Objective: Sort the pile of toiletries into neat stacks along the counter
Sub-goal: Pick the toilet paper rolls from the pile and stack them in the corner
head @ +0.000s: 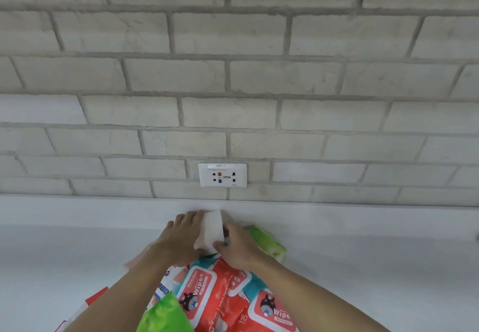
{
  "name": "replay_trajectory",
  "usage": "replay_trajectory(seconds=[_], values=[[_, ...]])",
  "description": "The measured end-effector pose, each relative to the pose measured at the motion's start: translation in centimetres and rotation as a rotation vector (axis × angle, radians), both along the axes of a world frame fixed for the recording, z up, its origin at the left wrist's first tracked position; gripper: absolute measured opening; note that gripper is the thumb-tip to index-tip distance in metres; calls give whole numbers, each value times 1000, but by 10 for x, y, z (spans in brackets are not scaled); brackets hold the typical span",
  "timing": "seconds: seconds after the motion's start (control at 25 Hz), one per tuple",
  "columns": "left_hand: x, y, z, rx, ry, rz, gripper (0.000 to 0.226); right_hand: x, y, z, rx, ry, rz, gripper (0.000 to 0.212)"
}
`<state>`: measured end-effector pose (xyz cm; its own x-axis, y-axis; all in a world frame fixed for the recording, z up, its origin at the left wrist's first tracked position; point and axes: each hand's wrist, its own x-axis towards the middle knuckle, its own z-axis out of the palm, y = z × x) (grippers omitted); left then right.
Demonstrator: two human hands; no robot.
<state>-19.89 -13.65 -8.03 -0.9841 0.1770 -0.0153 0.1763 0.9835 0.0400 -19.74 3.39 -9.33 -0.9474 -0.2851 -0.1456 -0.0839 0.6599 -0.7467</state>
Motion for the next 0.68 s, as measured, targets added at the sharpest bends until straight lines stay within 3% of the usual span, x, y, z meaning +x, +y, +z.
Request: replay_trajectory(seconds=[0.4,0.68], values=[[14,-5,10,114,86,-40,95,10,5,15,-26,107,-33,39],[44,12,44,220,45,-87,99,47,34,50,-134,120,-31,38]])
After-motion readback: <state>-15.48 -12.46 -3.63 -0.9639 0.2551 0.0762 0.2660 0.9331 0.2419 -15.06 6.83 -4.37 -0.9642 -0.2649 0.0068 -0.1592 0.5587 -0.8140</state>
